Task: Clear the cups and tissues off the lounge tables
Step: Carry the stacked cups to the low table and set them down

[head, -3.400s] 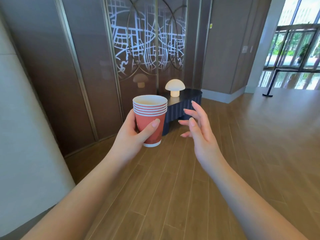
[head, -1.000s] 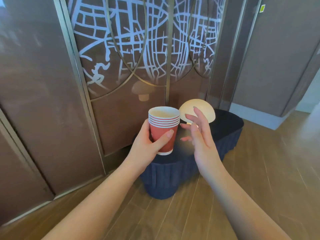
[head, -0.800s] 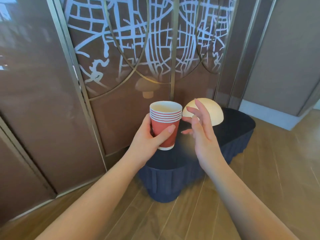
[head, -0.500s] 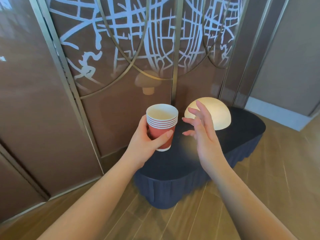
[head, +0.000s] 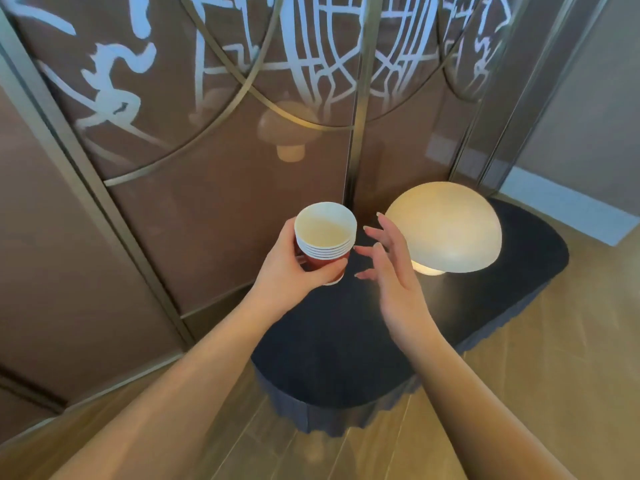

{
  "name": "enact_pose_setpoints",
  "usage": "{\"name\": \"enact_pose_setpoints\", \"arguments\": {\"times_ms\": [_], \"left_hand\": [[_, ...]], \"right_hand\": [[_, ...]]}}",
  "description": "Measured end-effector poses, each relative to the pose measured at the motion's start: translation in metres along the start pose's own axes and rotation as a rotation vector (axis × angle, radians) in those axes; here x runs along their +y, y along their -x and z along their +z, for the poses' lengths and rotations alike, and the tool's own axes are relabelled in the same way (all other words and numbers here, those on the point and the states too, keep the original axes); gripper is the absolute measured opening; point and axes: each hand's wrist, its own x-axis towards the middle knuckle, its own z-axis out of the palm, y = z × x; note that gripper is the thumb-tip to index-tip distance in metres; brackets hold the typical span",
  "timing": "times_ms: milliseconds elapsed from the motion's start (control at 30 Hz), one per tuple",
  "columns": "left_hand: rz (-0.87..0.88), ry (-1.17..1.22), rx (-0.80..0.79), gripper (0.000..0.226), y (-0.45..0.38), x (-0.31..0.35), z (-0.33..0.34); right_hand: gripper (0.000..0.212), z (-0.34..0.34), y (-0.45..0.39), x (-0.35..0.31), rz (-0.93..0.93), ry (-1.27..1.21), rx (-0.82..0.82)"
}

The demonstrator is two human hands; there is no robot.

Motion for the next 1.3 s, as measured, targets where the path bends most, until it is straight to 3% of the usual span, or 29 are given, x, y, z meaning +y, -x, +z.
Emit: {"name": "enact_pose_setpoints", "arguments": {"times_ms": [300,400,700,900,1067,1300], "left_hand": [[-0.182,-0.057,-0.018,0.082,-0.069,-0.106,0.038],[-0.248,-0.092,-0.045,0.084,-0.074,-0.143,0.055],[-0.491,-0.167,-0.056,0.087,-0.069,-0.257,0.094],[-0.594,-0.258,-0.086,0.094,-0.06,-0.312,0.113],[-0.599,-0.293,-0.087,0.094,-0.054,-0.343,0.127],[-0.644,-0.342,-0.026,0.094,-0.05,-0.364,0.14]], "right_hand": [[0.043,0.011,-0.07,0.091,0.189,0.068,-0.006],[0.049,0.016,-0.079,0.137,0.288,0.084,-0.052],[0.039,0.025,-0.07,0.257,0.556,0.132,-0.144],[0.056,0.013,-0.062,0.301,0.626,0.116,-0.144],[0.044,0.011,-0.055,0.326,0.675,0.116,-0.172],[0.046,0.011,-0.042,0.345,0.701,0.117,-0.188]]}}
